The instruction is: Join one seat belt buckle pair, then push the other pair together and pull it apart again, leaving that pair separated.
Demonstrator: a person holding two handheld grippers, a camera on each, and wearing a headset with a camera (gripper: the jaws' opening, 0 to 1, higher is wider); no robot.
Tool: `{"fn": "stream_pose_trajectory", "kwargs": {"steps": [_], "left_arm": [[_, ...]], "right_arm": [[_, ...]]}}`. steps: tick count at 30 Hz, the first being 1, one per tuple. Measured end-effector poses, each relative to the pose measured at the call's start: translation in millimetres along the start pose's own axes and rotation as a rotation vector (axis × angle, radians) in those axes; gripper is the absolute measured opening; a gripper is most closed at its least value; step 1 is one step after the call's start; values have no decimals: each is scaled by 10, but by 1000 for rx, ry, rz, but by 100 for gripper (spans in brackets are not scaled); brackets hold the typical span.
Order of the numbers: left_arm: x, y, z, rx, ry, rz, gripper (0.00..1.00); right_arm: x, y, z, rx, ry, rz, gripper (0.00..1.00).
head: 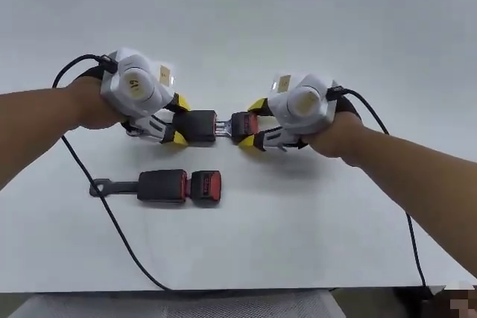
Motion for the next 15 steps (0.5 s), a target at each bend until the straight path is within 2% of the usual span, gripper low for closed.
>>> {"fn": "stream_pose_trajectory", "kwargs": {"steps": [9, 15], "left_arm": [[2, -2, -10, -5, 4, 4, 33], [6, -1, -7, -5, 6, 5, 33]], "right_arm": [[129, 91, -28, 22, -12, -5, 37], [222, 219, -3, 24, -34, 13, 37]]}}
Point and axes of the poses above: the centre of the closed fingertips' face, and the gripper's own axes: y roughly backward along the fingers, z roughly to its left, x roughly out of its underside, the point moved 6 cm from there along y, roughly backward along the fingers, and after that the axes turned 10 degrees about y, right-handed, at the moved point
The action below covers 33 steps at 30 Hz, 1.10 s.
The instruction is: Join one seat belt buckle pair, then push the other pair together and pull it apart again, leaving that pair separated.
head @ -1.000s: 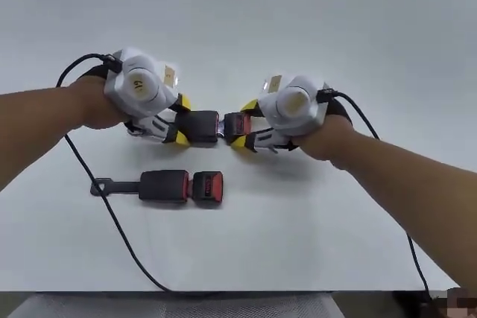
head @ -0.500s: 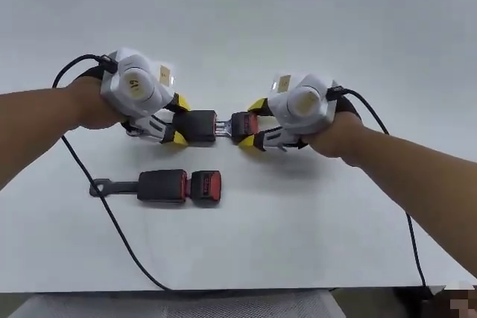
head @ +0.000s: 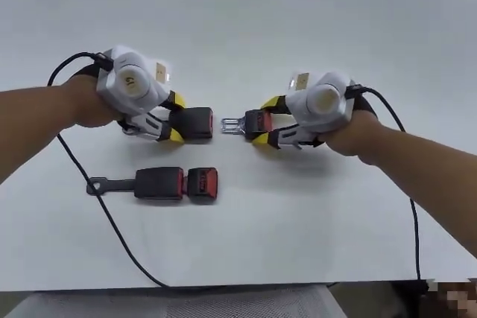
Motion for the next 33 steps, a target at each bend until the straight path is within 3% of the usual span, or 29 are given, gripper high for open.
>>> {"fn": "stream_pose_trajectory", "kwargs": {"steps": [12, 33], "left_arm": [[0, 3, 1, 1, -3, 5, 33], [-4, 8, -9, 3, -3, 14, 34]], "right_arm": [[173, 271, -45, 26, 6, -4, 38], [621, 632, 168, 28, -1, 21, 38]]}}
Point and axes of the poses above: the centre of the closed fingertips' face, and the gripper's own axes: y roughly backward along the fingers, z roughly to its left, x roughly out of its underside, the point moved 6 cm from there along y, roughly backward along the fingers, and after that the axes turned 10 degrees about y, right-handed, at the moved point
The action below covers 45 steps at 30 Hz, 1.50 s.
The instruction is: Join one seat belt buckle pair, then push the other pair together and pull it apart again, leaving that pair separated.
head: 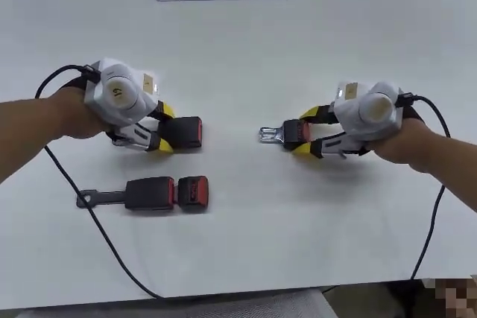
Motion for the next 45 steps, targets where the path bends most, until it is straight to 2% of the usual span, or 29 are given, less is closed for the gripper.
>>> {"fn": "stream_pose_trajectory", "kwargs": {"steps": [2, 4, 5, 7, 8, 9, 10, 11, 12, 15, 16, 17, 19, 20, 23, 24, 25, 27, 29, 31, 33, 37, 38, 41, 43, 45], "left_arm": [[-1, 0, -2, -2, 11, 2, 34], [-17, 1, -10, 5, 28, 12, 35], [-21, 5, -32, 20, 38, 22, 38], [-37, 13, -80, 43, 61, 41, 46], [-48, 23, -83, 31, 65, 52, 50], [-27, 47, -63, -1, 77, 75, 55], [-38, 71, -49, -31, 82, 69, 62], [-50, 98, -48, -42, 95, 55, 66], [-78, 141, -51, -57, 139, 21, 69], [-123, 264, -58, -92, 205, -41, 71], [-154, 328, -71, -114, 241, -83, 72], [-163, 366, -77, -133, 257, -101, 73], [-150, 466, -84, -199, 254, -106, 78], [-145, 499, -99, -216, 277, -114, 81], [-173, 665, -164, -280, 367, -204, 90], [-183, 713, -180, -298, 382, -227, 92], [-202, 794, -209, -327, 395, -269, 93], [-198, 898, -265, -365, 437, -315, 94], [-197, 987, -340, -396, 464, -363, 96], [-184, 1051, -420, -411, 478, -388, 100], [-156, 1140, -515, -438, 493, -425, 100], [-52, 1305, -671, -472, 573, -525, 100], [-37, 1321, -689, -476, 579, -533, 100], [92, 1396, -848, -490, 581, -549, 100], [131, 1432, -961, -471, 581, -568, 100], [135, 1460, -1082, -439, 547, -587, 100]], "right_arm": [[17, 15, 27, 2, 4, 9, 42], [41, 14, 37, 26, -2, 22, 49], [39, 16, 6, 53, 11, 20, 55], [38, 27, -10, 84, -16, 12, 66], [41, 43, 0, 101, -48, 2, 72], [30, 51, -21, 115, -60, 0, 75], [20, 79, -25, 137, -68, -5, 77], [9, 97, -32, 153, -73, -10, 77], [-12, 134, -49, 187, -66, -12, 76], [-68, 191, -61, 233, -95, -24, 77], [-80, 220, -45, 250, -106, -34, 77], [-116, 243, -58, 271, -121, -41, 77], [-184, 291, -43, 307, -160, -67, 77], [-204, 319, -20, 324, -170, -81, 77], [-305, 360, -25, 393, -221, -135, 80], [-327, 384, -3, 407, -235, -150, 81], [-394, 416, 3, 431, -241, -177, 81], [-476, 477, 46, 469, -260, -206, 83], [-520, 513, 84, 489, -283, -219, 86], [-566, 552, 153, 500, -290, -226, 86], [-619, 597, 237, 511, -299, -242, 88], [-659, 642, 408, 521, -300, -247, 91], [-658, 648, 428, 523, -297, -247, 91], [-675, 688, 572, 526, -286, -237, 94], [-685, 718, 657, 520, -281, -254, 95], [-682, 744, 730, 519, -272, -249, 96]]}}
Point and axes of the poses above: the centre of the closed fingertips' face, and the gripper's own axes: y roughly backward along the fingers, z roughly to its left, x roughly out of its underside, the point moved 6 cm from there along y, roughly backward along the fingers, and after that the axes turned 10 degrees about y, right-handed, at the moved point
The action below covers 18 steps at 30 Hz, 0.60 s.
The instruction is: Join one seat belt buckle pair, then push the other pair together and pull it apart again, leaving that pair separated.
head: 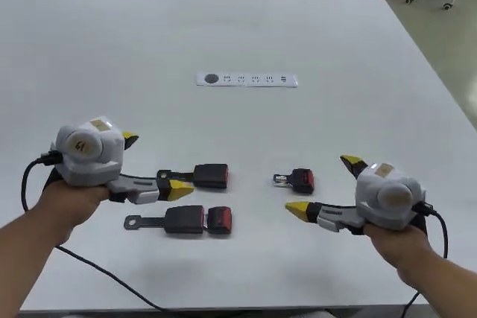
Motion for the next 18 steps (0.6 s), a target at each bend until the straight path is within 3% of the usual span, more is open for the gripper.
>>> {"fn": "stream_pose_trajectory", "kwargs": {"steps": [2, 5, 12, 18], "left_arm": [[62, 64, -57, 33, -31, 19, 100], [151, 132, -66, 41, -79, 51, 100], [273, 267, 27, 51, -58, 30, 100], [362, 420, 113, 38, 2, 2, 100]], "right_arm": [[8, 51, 43, -8, 2, -5, 98], [15, 110, 115, -19, 27, -1, 100], [24, 148, 211, -36, 31, 7, 100], [45, 173, 260, -37, 21, 8, 100]]}}
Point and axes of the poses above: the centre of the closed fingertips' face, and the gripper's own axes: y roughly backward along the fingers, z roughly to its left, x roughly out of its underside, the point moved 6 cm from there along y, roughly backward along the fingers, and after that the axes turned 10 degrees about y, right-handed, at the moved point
